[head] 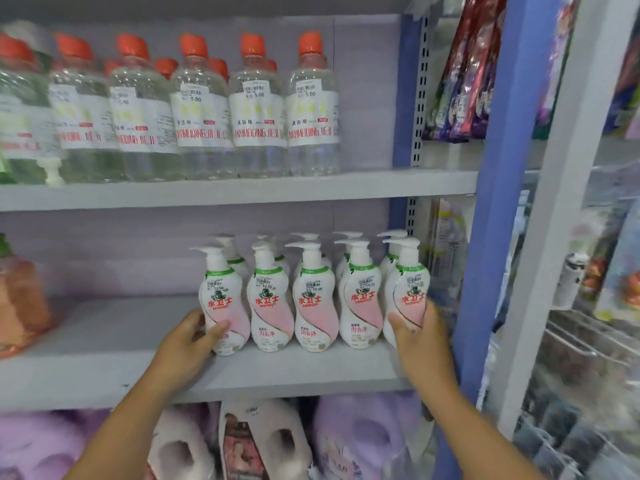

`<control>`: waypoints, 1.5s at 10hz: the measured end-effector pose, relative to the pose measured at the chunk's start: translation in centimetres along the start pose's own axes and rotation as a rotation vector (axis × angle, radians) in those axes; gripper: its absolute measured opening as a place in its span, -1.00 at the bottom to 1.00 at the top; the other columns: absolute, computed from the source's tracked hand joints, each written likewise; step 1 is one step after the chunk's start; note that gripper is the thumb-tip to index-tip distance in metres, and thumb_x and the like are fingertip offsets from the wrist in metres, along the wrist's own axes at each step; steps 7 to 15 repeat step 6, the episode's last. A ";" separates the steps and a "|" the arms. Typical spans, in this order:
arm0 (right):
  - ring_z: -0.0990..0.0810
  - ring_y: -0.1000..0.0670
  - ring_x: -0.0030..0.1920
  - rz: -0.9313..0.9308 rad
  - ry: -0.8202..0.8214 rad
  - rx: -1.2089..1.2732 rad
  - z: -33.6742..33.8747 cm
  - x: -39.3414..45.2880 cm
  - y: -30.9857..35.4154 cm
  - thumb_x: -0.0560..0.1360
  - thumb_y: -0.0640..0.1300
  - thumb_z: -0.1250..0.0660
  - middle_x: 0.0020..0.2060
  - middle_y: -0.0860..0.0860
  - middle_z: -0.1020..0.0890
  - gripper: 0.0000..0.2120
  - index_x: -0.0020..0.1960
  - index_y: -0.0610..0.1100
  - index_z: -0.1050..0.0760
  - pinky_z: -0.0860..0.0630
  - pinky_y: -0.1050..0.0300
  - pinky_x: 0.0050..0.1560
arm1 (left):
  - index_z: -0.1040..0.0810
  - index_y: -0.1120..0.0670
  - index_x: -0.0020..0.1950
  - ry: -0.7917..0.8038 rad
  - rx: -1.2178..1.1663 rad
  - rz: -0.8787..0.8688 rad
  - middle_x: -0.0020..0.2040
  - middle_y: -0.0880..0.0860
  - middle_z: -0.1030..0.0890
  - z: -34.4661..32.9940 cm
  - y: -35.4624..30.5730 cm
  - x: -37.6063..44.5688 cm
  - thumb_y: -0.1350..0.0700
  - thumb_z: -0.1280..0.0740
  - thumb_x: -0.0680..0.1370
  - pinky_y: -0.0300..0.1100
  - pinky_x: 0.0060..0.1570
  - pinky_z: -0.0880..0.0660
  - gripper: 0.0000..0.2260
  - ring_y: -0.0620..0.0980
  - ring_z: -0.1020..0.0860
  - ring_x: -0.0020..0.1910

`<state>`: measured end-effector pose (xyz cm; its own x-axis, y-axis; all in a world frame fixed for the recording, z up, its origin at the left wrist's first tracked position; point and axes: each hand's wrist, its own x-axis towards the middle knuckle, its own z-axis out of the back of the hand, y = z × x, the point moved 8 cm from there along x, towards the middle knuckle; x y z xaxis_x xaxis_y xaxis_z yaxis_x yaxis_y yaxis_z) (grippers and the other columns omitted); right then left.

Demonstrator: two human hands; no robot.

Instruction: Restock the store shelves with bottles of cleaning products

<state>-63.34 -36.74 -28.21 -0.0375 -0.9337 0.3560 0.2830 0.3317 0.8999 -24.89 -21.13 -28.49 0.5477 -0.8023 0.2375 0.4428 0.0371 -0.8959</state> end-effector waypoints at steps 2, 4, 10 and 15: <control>-0.51 -0.12 0.27 0.018 -0.016 -0.057 -0.1 0.1 -0.3 0.51 0.08 -0.42 0.30 -0.07 -0.47 -0.40 0.45 -0.04 -0.28 -0.52 -0.09 0.27 | -0.40 0.01 0.45 -0.155 -0.124 0.100 0.26 -0.02 -0.60 -0.7 -1.1 -1.1 -0.03 -0.54 0.47 0.02 0.29 -0.51 -0.40 0.00 -0.59 0.23; -0.32 -0.18 0.42 0.080 -0.038 -0.214 0.0 -1.5 0.6 0.53 -0.02 -0.42 0.47 -0.15 -0.27 -0.19 0.59 -0.13 -0.03 -0.38 -0.14 0.36 | -0.33 0.08 0.50 -0.216 0.014 0.097 0.31 0.03 -0.52 -0.7 -3.1 -3.0 0.05 -0.53 0.49 -0.08 0.20 -0.45 -0.35 0.01 -0.52 0.18; -0.13 -0.20 0.54 -0.064 0.017 -0.251 0.0 -3.4 2.2 0.57 -0.05 -0.37 0.56 -0.20 -0.12 -0.13 0.63 -0.18 0.13 -0.20 -0.12 0.48 | -0.44 0.06 0.45 -0.054 0.147 0.219 0.37 0.05 -0.56 0.0 -2.6 -3.7 -0.03 -0.47 0.53 -0.02 0.30 -0.45 -0.47 0.07 -0.54 0.29; -0.13 -0.20 0.54 -0.064 0.017 -0.251 0.0 -3.4 2.2 0.57 -0.05 -0.37 0.56 -0.20 -0.12 -0.13 0.63 -0.18 0.13 -0.20 -0.12 0.48 | -0.44 0.06 0.45 -0.054 0.147 0.219 0.37 0.05 -0.56 0.0 -2.6 -3.7 -0.03 -0.47 0.53 -0.02 0.30 -0.45 -0.47 0.07 -0.54 0.29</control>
